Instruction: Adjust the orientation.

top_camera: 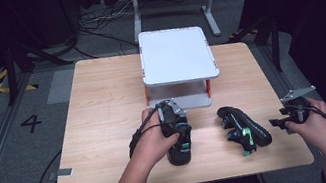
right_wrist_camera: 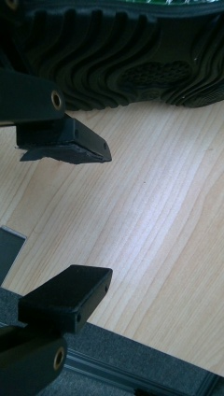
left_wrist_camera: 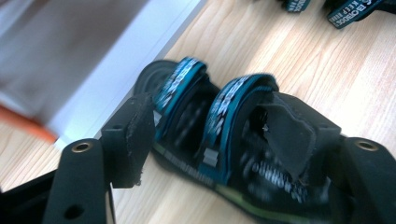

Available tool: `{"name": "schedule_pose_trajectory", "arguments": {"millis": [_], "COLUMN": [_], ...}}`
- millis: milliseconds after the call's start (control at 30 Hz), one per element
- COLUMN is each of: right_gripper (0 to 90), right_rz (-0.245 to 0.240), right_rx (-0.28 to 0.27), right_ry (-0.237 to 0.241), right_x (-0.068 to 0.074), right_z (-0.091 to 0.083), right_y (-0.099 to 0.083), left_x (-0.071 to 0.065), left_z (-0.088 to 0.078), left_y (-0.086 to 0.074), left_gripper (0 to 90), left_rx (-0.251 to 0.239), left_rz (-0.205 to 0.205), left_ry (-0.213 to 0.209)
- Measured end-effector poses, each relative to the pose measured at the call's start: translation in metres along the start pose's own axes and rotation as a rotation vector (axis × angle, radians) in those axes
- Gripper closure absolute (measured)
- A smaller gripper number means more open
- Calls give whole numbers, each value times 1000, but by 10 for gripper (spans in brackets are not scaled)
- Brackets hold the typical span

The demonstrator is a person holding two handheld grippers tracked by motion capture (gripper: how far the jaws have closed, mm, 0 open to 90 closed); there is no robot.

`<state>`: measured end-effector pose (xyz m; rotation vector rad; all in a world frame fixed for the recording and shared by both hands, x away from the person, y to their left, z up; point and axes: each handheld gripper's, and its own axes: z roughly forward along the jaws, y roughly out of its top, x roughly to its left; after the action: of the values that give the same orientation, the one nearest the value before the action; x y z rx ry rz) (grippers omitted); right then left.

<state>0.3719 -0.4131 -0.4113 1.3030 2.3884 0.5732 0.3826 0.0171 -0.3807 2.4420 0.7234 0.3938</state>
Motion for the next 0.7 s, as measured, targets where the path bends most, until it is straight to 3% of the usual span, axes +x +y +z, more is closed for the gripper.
{"name": "schedule_pose_trajectory", "arguments": {"millis": [167,333,433,600,700], "right_gripper": [380,406,431,487,495], "right_rz": [-9,-26,-25,-41,-46], "right_rx": [-17,-39,-61,-129,-136], "right_ry": [-14,0,11,66,102], "right_x": [1,6,10,19,28], "right_z": [-8,-17,-22,-28,-31], "right_y": [2,6,8,14,19], "left_x": [7,13,18,32,40], "left_z": [-20,-37,-41,-41,-41], "left_y": [-13,-25,-35,-59,-75], "left_gripper": [330,257,252,228,228], "left_rx": [98,172,217,263,264], "left_rz": [-37,-124,-147,-194,-214], "left_ry": [30,60,63,81,71]}}
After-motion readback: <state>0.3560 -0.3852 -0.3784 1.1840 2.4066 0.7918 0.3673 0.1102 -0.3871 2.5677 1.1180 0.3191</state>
